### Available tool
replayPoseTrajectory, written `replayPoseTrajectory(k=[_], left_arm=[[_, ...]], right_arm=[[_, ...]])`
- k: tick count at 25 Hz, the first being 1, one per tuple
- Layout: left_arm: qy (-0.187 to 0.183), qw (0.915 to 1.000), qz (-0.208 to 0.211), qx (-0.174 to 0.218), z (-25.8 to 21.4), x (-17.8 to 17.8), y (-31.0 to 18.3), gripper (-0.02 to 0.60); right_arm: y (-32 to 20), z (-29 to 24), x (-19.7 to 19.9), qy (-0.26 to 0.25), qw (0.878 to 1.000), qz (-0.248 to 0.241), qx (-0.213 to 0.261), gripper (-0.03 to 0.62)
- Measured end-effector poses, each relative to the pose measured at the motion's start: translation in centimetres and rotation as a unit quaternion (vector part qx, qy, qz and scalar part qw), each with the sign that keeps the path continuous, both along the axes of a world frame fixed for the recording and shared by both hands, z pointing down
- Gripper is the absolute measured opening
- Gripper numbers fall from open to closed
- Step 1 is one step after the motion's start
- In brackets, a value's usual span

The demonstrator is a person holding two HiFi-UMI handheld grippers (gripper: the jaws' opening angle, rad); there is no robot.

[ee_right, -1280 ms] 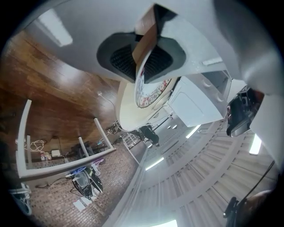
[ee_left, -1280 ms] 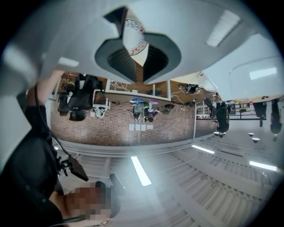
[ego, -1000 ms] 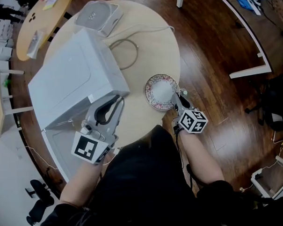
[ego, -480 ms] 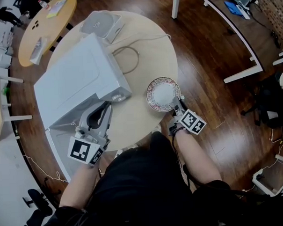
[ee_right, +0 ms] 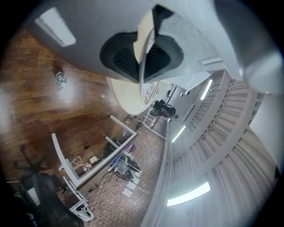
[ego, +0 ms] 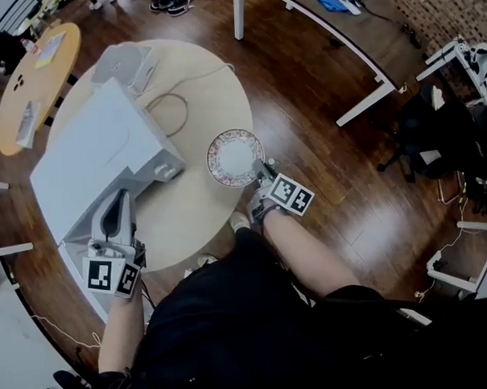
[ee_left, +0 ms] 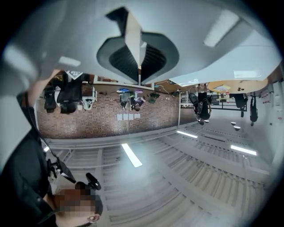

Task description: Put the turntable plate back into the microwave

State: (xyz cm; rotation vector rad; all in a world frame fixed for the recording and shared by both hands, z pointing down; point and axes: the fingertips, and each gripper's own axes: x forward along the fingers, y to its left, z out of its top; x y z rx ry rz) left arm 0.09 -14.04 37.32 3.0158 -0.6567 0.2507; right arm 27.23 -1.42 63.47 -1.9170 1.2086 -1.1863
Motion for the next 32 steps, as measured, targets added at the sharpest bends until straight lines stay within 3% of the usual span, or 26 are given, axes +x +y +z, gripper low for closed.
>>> replayPoseTrajectory(k=[8, 17, 32], left_arm=[[0.032, 0.9983, -0.046, -0.016, 0.5, -3.4, 0.8, 0.009], [0.041, 0.9976, -0.052, 0.02, -0.6, -6.9, 0.6, 0.003], [0.017, 0.9971, -0.068, 0.027, -0.9, -11.3, -0.4, 0.003]], right_arm=[[0.6, -3.2, 0.8, 0.003, 1.0, 0.005, 0.025, 0.018], [0.6, -6.2, -0.3, -0.004, 0.999, 0.021, 0.049, 0.018], [0.8, -5.7, -3.6, -0.023, 0.998, 0.028, 0.046, 0.018]])
